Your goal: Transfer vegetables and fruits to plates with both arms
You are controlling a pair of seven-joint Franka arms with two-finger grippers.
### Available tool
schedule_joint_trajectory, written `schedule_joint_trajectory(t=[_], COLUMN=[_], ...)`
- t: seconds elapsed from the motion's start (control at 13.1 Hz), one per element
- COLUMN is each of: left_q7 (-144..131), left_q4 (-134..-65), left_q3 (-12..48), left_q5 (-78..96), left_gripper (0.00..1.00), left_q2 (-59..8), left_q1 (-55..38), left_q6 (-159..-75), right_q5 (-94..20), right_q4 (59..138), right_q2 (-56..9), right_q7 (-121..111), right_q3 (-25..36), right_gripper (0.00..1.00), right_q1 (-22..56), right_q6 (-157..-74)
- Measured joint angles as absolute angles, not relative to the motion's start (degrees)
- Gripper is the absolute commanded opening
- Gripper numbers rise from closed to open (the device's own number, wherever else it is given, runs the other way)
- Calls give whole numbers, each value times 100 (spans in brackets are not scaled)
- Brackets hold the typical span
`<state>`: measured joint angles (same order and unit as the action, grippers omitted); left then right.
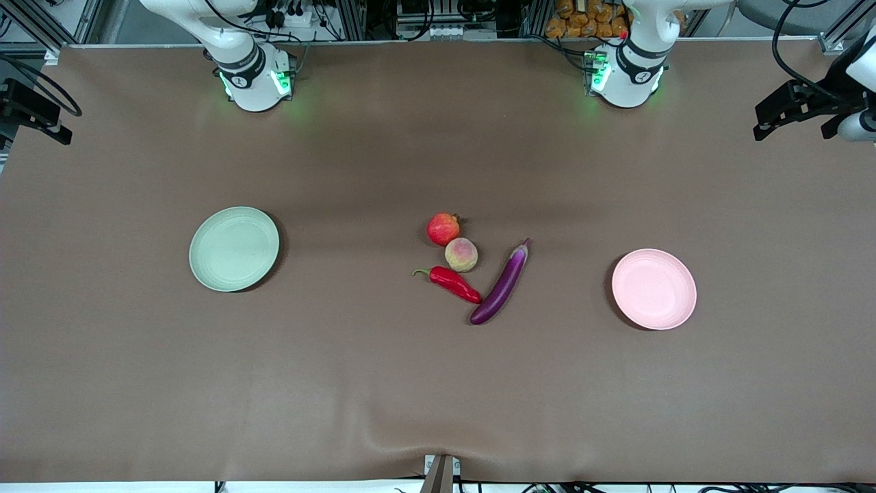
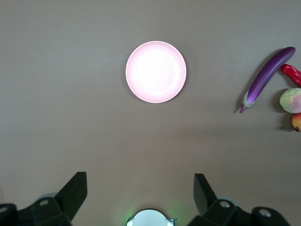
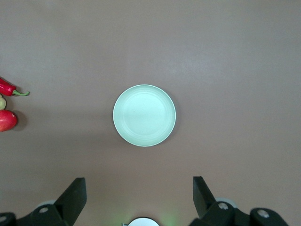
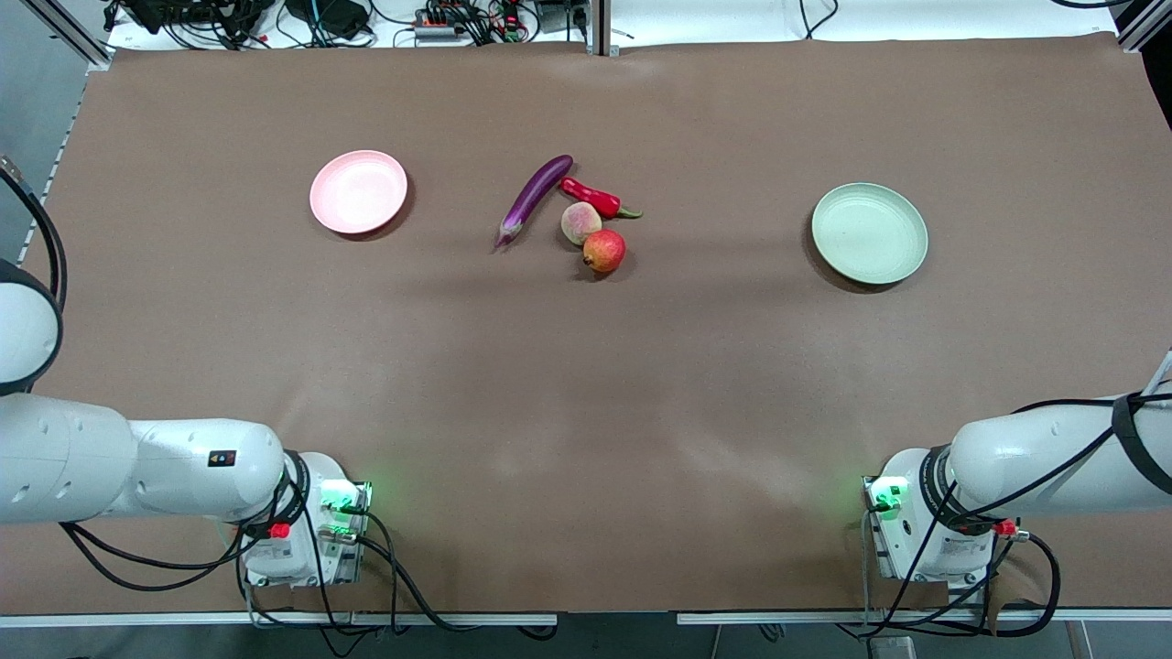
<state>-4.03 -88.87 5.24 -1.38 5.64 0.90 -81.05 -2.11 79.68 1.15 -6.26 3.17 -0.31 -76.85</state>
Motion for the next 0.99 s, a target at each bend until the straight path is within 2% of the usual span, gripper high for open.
schedule_joint_trajectory(t=[0.99], left_q7=[-340], left_q4=[-8887], left_q3=[525], left_q5=[-138], left_gripper=[100], left_q2=[497], left_q1=[92], left_q6=[-8093], right_q5=[-213], right_q4=[7978], right_q2=[114], right_q7=[-615], right_q3=[314], right_gripper=[100], right_q1=[-42], right_q6=[-7613])
